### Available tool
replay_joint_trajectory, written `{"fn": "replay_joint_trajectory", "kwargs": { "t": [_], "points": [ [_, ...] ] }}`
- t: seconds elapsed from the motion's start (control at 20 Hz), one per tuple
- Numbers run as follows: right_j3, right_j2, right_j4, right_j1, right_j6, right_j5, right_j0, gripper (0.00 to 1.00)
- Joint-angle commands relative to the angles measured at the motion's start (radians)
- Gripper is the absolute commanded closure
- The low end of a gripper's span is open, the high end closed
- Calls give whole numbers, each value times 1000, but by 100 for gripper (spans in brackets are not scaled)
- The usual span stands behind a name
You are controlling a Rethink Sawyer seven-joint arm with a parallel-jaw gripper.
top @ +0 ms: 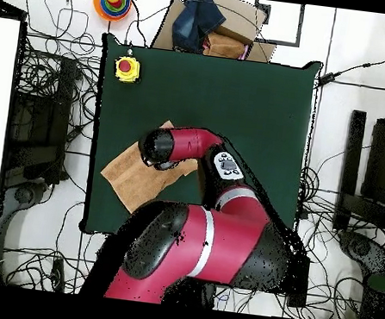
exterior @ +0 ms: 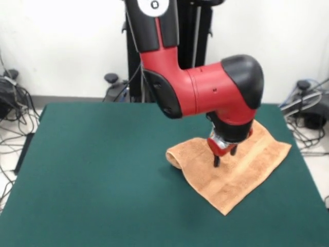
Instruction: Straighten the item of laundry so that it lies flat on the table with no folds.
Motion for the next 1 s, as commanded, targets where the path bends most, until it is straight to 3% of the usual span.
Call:
{"fn": "replay_joint_trajectory", "kwargs": {
  "t": [0.05, 0.3, 0.5, 0.7, 1.0],
  "points": [
    [80, 68, -56, -72, -149, 95, -36, 0],
    [69, 79, -62, -65, -171, 111, -53, 0],
    [14, 135, -32, 28, -271, 196, -107, 0],
    [0, 154, -45, 54, -291, 211, -134, 0],
    [-41, 220, -5, 183, -351, 269, -187, 0]
  ]
}}
